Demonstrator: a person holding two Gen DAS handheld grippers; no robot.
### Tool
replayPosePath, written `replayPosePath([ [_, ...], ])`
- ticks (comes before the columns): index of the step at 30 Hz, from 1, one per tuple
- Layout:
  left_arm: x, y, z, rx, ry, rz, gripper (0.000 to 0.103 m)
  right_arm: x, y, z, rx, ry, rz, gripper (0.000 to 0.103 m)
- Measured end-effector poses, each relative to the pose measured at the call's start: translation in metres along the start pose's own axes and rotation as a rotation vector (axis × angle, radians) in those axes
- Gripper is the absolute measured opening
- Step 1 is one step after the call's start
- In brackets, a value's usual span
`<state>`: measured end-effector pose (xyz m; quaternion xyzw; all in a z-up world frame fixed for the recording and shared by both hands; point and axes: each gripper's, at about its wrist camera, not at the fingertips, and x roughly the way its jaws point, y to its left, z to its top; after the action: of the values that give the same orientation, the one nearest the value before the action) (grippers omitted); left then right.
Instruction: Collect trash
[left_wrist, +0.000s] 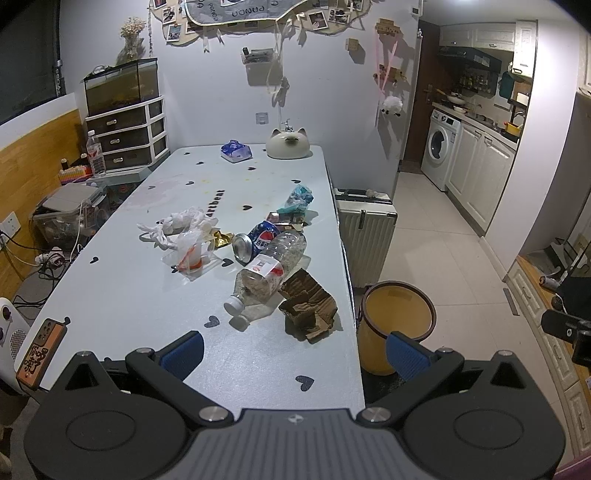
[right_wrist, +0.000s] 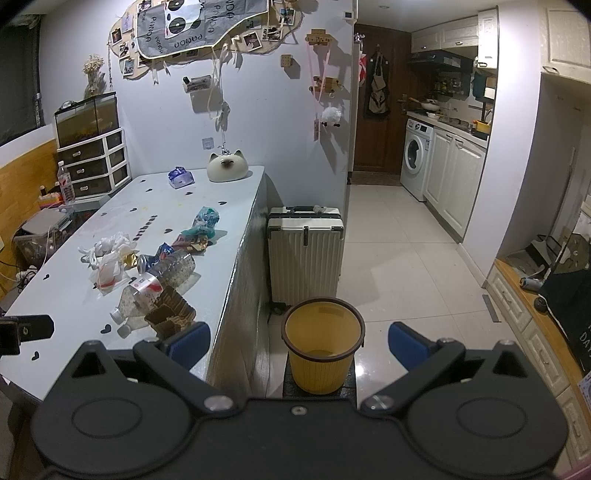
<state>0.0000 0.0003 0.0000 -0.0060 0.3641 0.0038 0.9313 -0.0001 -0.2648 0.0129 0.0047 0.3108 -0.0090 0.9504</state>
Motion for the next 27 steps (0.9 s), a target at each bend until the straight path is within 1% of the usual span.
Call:
replayPosePath([
  [3,0.001,0.0,0.0,-0.003,-0.002,0.0,0.103,-0.003,0.002,0.004,-0.002,-0.001,0.002,0.103],
  [4,0.001,-0.001,0.0,-0.006,-0.003,0.0,0.103,0.002,-0.003,-0.004,-0.002,-0.002,0.004,0.103],
  [8,0.001,-0.001,-0.002,-0.02,-0.001,0.008,0.103,0.006,-0.001,-0.008,-0.007,-0.002,0.024,0.103],
  [11,-0.003,-0.009,-0.001,-0.036,0.001,0.023,0.103,0.012,0.007,-0.007,-0.02,0.0,0.053,0.103],
  [16,-0.006,-0.003,-0.01,-0.069,0.002,0.058,0.103,0.016,0.008,-0.008,-0.041,0.004,0.109,0.103],
  [22,-0.003,0.015,-0.012,-0.113,0.006,0.085,0.103,0.028,0.02,-0.004,-0.055,0.021,0.18,0.103],
  [27,0.014,0.035,-0.002,-0.127,0.009,0.076,0.103,0.045,0.038,0.005,-0.064,0.028,0.205,0.103],
])
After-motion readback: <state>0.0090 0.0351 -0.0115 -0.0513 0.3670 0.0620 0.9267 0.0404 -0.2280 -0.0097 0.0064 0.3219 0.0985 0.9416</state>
